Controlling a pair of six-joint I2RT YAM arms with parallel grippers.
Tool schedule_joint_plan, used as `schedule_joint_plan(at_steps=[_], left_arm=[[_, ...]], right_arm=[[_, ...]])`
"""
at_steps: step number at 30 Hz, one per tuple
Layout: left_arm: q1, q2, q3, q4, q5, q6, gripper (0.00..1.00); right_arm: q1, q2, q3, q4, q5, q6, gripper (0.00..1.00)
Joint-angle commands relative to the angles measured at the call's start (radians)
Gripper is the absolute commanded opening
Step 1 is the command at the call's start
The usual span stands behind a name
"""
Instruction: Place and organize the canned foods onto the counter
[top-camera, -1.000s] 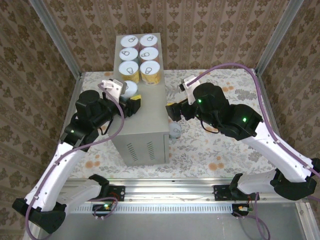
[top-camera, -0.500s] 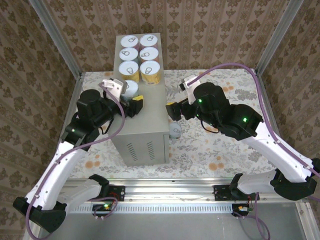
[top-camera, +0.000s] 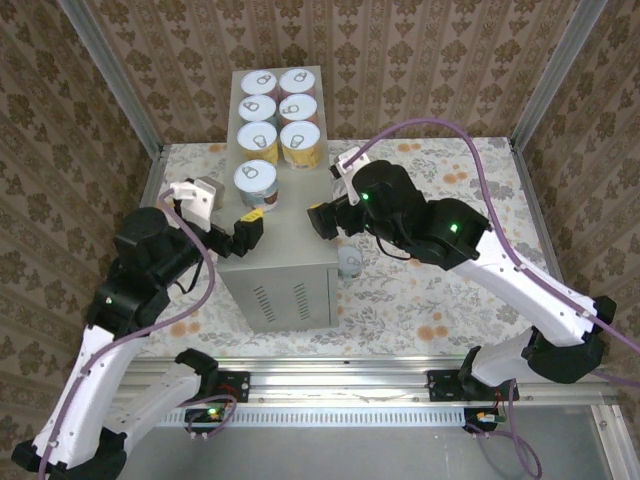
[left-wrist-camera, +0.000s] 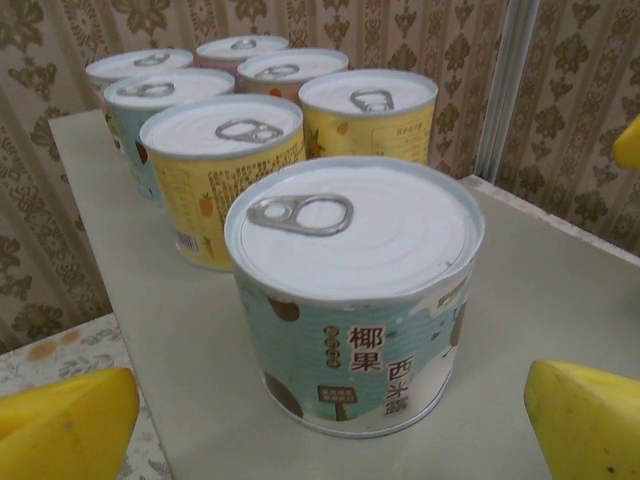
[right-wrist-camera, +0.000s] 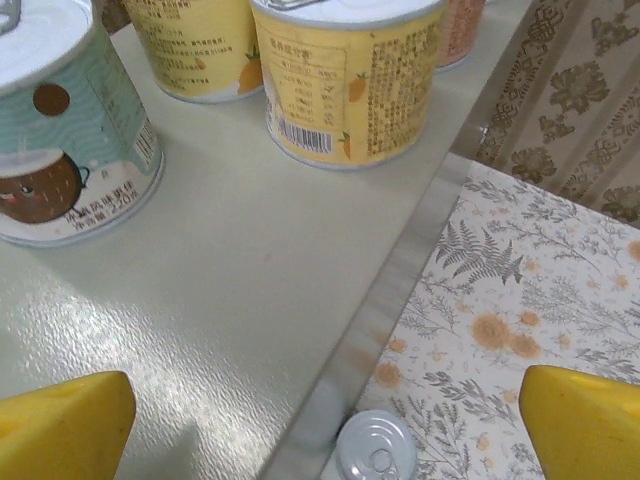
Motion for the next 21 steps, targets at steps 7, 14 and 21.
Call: schedule_joint_plan(at_steps=[7,14,21], left_arm=[[0.033,0.052,0.019,-0.005,0.003,0.02,1.0],[0.071,0.074,0.017,0.005,0.019,0.014,1.0],[0.108,0.106,0.02,0.017,0.062,0.0,0.99]], right_arm=[[0.013,0.026,0.025,0.011,0.055,0.033,1.0],[0.013,0.007,0.003,0.021,0.067,0.034,1.0],[0.013,-0.01,-0.021,0.029,0.072,0.038,1.0]])
